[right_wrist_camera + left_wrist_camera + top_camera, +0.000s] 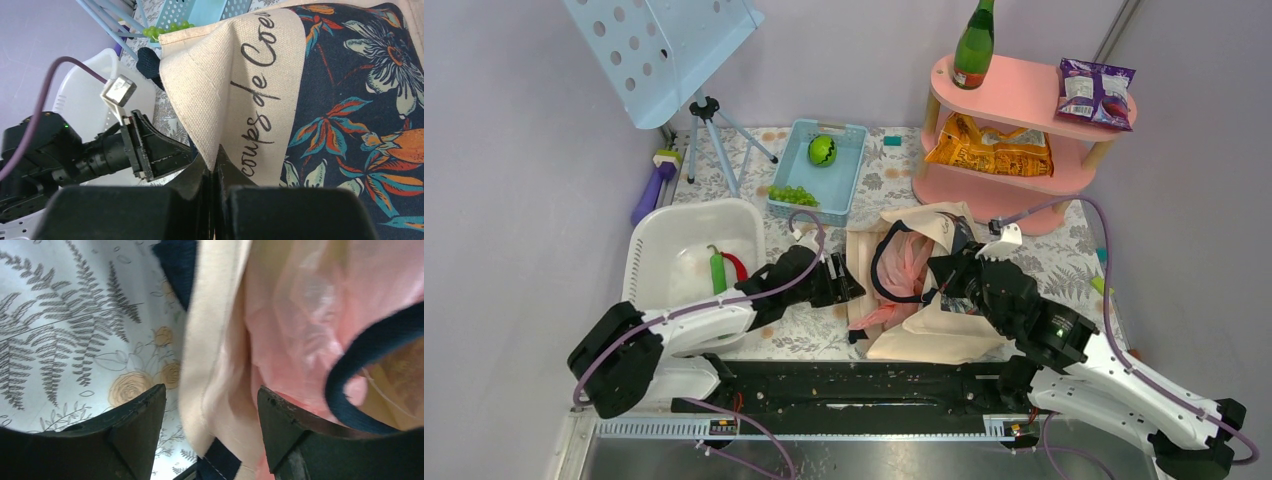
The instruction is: Untie the knot of the grocery bags and take out the mixed food
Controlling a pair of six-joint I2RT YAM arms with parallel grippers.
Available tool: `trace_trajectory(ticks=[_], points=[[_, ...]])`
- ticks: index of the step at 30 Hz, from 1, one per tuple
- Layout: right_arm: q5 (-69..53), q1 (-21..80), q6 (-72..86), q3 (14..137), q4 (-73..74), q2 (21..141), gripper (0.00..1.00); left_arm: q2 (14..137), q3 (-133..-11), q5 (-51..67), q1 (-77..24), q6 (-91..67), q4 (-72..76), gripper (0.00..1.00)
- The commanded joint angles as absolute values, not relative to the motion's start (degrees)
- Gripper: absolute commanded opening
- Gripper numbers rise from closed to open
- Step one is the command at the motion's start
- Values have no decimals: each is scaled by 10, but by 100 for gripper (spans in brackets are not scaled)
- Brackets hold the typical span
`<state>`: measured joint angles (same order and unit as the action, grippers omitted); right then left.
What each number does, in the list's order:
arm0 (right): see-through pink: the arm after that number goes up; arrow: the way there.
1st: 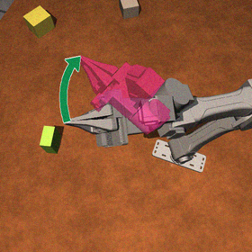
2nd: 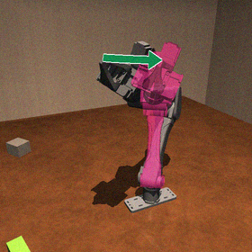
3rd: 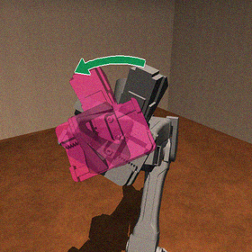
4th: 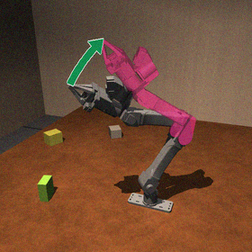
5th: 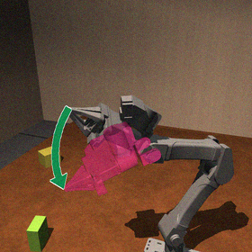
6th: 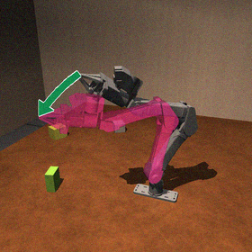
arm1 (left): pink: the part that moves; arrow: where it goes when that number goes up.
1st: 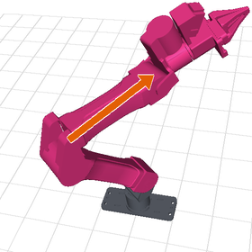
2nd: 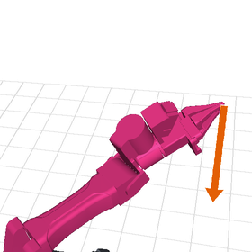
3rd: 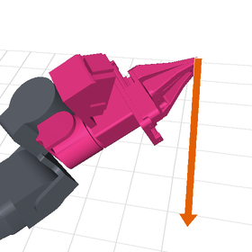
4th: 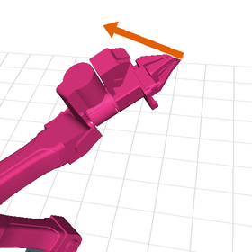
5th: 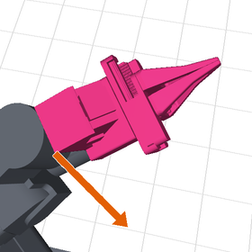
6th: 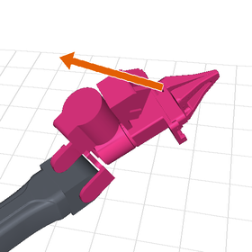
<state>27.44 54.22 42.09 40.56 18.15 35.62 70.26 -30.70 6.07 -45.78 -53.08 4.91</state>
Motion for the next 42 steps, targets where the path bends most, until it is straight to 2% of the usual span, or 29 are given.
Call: trace_trajectory(ticks=[1, 7, 10, 17, 21, 23, 29, 33, 39, 42], points=[[303, 546, 433, 416, 114, 333, 0, 729, -300, 19, -464, -543, 87, 66], [310, 546, 428, 413, 113, 324, 0, 748, -291, -5, -481, -550, 104, 65], [316, 546, 429, 409, 108, 320, 0, 773, -276, 34, -485, -570, 161, 55], [309, 546, 426, 409, 95, 329, 0, 839, -251, 94, -500, -609, 327, 53], [315, 546, 422, 408, 99, 333, 0, 850, -247, 107, -504, -620, 390, 12], [325, 546, 418, 410, 110, 336, 0, 827, -256, 91, -509, -597, 364, 1], [353, 546, 367, 440, 157, 342, 0, 675, -323, 10, -520, -457, 158, 0], [370, 546, 304, 498, 206, 347, 0, 574, -395, 36, -520, -362, 52, 0], [371, 546, 278, 562, 288, 369, 0, 529, -522, 54, -515, -295, -141, 0], [355, 546, 300, 551, 289, 387, 0, 524, -546, 83, -500, -289, -176, 0]])
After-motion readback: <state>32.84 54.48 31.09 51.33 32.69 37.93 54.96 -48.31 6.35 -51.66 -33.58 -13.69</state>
